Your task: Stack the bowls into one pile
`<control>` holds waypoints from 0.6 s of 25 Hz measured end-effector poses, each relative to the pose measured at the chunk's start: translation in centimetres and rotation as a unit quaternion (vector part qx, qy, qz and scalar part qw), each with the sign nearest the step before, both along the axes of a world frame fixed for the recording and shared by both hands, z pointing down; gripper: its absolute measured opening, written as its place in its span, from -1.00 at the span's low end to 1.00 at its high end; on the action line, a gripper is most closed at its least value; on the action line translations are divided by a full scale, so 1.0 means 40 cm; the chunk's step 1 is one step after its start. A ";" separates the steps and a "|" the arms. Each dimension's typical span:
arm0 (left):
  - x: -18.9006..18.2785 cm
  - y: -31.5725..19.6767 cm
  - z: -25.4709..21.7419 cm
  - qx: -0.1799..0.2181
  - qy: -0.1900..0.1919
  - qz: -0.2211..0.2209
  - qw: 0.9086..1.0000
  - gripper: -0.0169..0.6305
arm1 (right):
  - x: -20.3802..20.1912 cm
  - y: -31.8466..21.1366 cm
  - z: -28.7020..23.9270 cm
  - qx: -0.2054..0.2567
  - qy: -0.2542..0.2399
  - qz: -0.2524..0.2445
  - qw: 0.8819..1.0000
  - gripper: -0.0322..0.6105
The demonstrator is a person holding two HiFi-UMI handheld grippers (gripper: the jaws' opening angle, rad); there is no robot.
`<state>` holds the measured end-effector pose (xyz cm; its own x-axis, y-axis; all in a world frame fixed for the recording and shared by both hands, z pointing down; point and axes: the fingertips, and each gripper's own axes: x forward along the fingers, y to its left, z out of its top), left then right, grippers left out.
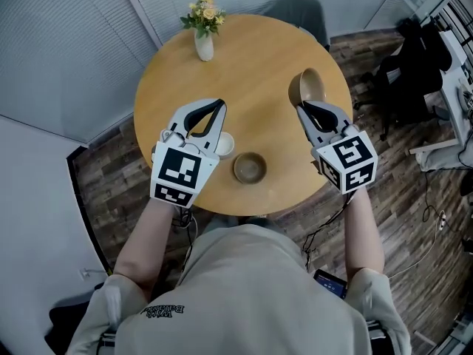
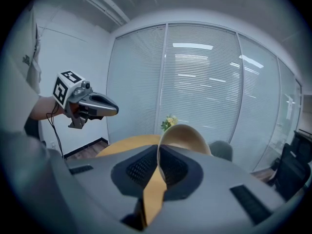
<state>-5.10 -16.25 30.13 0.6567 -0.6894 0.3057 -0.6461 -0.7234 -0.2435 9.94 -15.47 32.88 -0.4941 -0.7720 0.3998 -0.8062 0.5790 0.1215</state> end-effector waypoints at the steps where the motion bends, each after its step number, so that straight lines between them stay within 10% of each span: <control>1: -0.006 0.002 0.001 0.000 -0.001 -0.001 1.000 -0.88 | -0.013 0.003 -0.001 0.000 0.000 -0.007 1.000 -0.79; 15: -0.068 0.020 0.066 -0.021 -0.020 -0.019 0.999 -0.88 | -0.146 0.035 0.058 -0.027 0.029 -0.073 0.997 -0.79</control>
<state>-7.84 -15.45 32.76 0.6173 -0.6990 0.3610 -0.6631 -0.7092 -0.2394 4.11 -14.07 35.20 -0.5744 -0.6698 0.4706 -0.7054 0.6967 0.1306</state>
